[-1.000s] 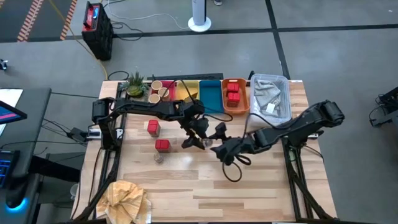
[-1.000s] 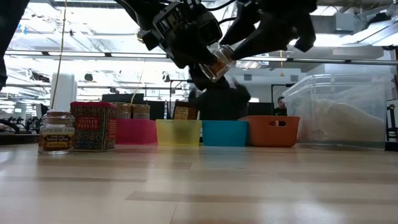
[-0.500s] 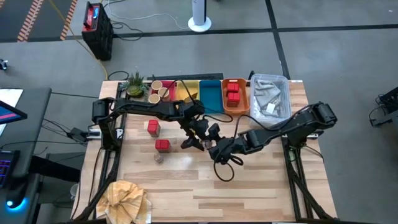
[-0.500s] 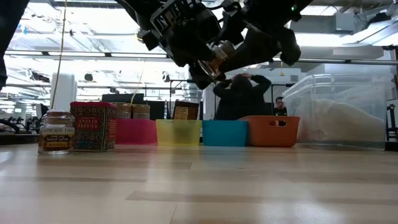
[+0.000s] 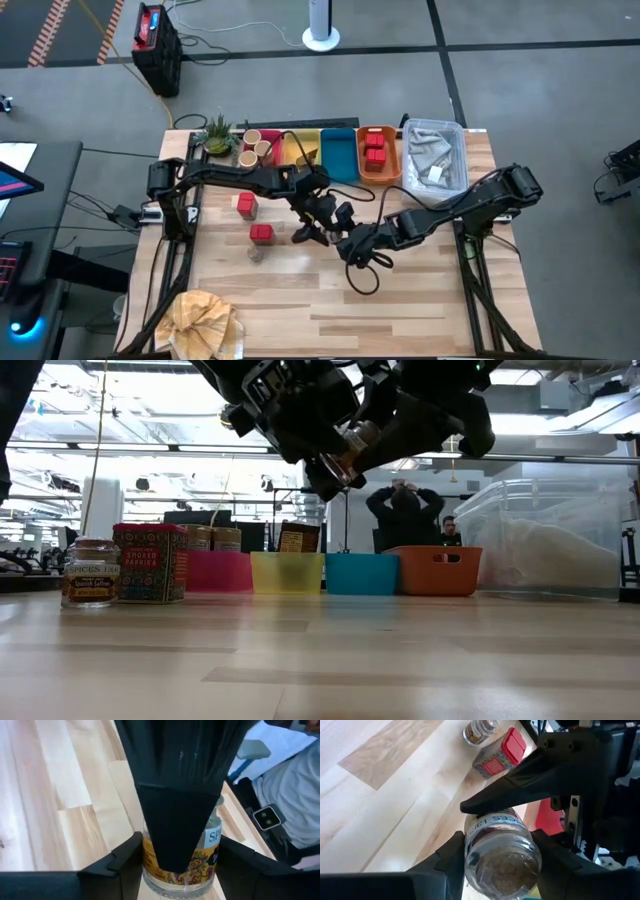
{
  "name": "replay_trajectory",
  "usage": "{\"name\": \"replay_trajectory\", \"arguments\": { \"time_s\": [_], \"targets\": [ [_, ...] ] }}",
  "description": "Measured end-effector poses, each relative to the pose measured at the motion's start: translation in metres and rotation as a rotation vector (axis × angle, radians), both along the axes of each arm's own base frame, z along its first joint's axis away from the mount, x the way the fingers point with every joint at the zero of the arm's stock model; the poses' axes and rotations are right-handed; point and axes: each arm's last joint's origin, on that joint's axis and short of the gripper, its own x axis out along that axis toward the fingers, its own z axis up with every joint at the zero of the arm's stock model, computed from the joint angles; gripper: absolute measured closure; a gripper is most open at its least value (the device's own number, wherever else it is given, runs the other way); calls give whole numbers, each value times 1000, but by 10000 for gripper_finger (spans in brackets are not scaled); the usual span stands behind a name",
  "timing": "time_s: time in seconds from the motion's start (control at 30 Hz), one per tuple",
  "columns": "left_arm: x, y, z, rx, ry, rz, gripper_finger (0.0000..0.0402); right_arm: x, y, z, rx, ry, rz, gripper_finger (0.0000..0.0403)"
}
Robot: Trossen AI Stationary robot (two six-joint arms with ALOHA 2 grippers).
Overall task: Sort spices by type
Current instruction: Put the brown spice bottle into the blue bin
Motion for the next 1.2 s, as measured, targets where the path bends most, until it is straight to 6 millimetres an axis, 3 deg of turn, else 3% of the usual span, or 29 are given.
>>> {"name": "replay_trajectory", "arguments": {
  "time_s": [0.3,0.57,0.67,0.8,1.03,1.2],
  "targets": [
    [-2,6,3,84,-4,65,116,-2,0,0,23,-1,-38,198],
    [-40,16,49,291,13,211,100,-5,-17,1,57,36,-111,197],
    [-62,9,67,364,-21,283,100,-1,-34,-5,88,64,-181,196],
    [-88,-3,71,439,-85,373,100,1,-60,-9,95,77,-283,195],
    [-121,-13,80,464,-271,533,100,8,-112,8,125,-17,-417,195],
    [-133,-14,83,439,-312,630,100,8,-154,23,233,-43,-513,194]
  ]
}}
